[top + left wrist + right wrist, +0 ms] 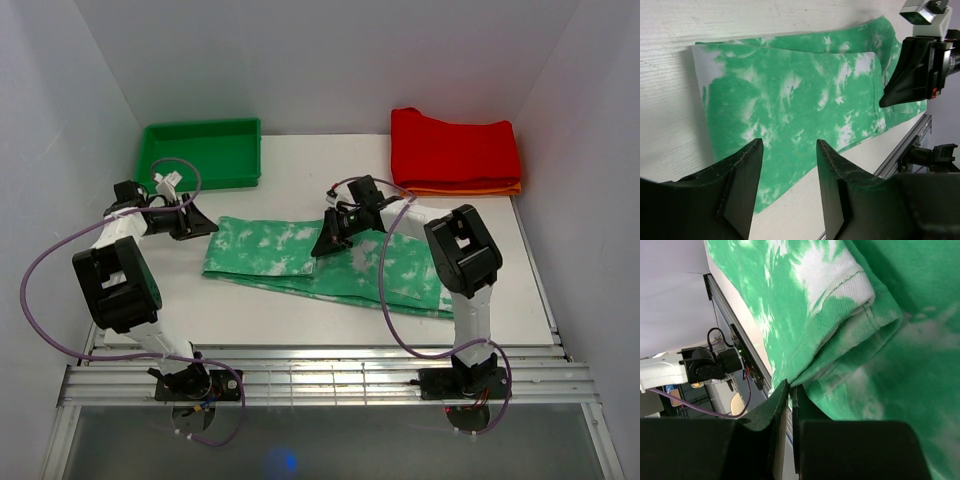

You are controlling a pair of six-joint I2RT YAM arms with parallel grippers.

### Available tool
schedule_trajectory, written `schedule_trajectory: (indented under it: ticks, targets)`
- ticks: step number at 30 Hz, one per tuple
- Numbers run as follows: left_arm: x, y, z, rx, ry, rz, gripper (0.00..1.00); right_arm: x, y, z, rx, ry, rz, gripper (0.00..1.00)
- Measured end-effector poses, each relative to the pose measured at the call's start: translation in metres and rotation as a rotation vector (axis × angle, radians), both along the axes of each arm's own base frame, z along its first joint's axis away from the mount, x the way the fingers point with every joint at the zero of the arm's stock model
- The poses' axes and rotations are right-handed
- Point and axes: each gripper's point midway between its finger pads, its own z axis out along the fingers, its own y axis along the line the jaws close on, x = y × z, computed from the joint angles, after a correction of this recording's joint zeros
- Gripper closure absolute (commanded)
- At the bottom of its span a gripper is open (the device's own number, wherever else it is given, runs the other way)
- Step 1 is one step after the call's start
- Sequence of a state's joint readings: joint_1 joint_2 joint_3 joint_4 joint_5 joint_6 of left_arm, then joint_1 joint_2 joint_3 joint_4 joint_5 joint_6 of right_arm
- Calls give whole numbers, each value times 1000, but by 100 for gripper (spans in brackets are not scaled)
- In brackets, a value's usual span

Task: Fold and stack the trousers
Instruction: Fold the trousers

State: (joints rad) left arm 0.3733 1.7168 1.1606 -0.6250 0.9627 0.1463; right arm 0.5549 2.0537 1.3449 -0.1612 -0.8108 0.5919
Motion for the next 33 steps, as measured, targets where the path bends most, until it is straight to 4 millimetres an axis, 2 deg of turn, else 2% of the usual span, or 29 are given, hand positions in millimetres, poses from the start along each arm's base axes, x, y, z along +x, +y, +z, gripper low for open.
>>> schedule_trajectory:
  ticks: [6,11,14,19,20,23,28,33]
  targets:
    - [-2,-15,8,-49,-32,-57,57,-1,-4,-23,-31,16,4,92]
    - [-3,-34,4,-79,-25,-102,58,-3,-7,-47,-67,34,7,92]
    - [0,-37,-22,-107,47,-82,55,-3,-8,-50,-69,36,10,92]
    - [8,-32,-86,-157,240,7,53,-3,-8,-51,-64,11,29,92]
    - [10,-33,-87,-198,265,15,52,-3,-9,-51,-64,6,33,92]
    - [15,-33,-84,-241,290,27,49,-3,-9,-52,-60,-26,54,92]
    - [16,-35,-73,-213,231,-28,43,-2,-10,-53,-52,-75,86,92]
    - [-3,-31,-40,-164,142,-101,43,-2,-10,-53,-50,-106,103,92]
